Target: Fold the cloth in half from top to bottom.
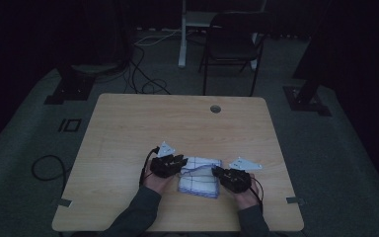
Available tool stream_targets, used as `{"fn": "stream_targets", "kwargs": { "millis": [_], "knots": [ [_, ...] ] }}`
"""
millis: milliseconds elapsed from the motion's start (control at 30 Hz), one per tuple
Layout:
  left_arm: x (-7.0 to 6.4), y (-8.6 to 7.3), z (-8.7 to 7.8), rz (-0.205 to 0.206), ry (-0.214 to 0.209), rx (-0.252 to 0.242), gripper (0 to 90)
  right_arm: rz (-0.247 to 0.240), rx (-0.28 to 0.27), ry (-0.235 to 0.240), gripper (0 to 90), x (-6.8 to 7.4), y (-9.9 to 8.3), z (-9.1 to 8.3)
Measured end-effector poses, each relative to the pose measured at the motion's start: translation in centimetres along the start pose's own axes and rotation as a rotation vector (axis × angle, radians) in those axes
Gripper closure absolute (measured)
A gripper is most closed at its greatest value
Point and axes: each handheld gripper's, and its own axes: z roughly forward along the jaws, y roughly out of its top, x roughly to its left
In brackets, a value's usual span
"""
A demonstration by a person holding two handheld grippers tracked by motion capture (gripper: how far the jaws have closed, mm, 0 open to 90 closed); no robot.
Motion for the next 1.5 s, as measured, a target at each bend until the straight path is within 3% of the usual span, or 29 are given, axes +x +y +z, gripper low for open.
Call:
{"fn": "stream_targets", "kwargs": {
  "millis": [433, 800, 1300, 1500],
  "knots": [
    [-0.9, -2.0, 0.1, -0.002, -0.027, 0.039, 71.5, 0.011, 0.002, -0.001, 79.2, 0.0, -0.5, -0.5],
    [-1.3, -3.3, -0.3, 0.008, -0.021, 0.061, 71.2, 0.013, -0.012, 0.000, 76.8, -0.1, -0.5, -1.0],
    [-2.4, -5.0, -1.2, 0.058, -0.002, 0.094, 70.0, 0.039, -0.020, -0.026, 71.1, -0.9, -0.8, -1.5],
    [-2.3, -5.2, -1.8, 0.045, -0.005, 0.082, 69.0, 0.056, -0.028, -0.045, 68.2, -1.4, -0.9, -1.7]
  ]
}}
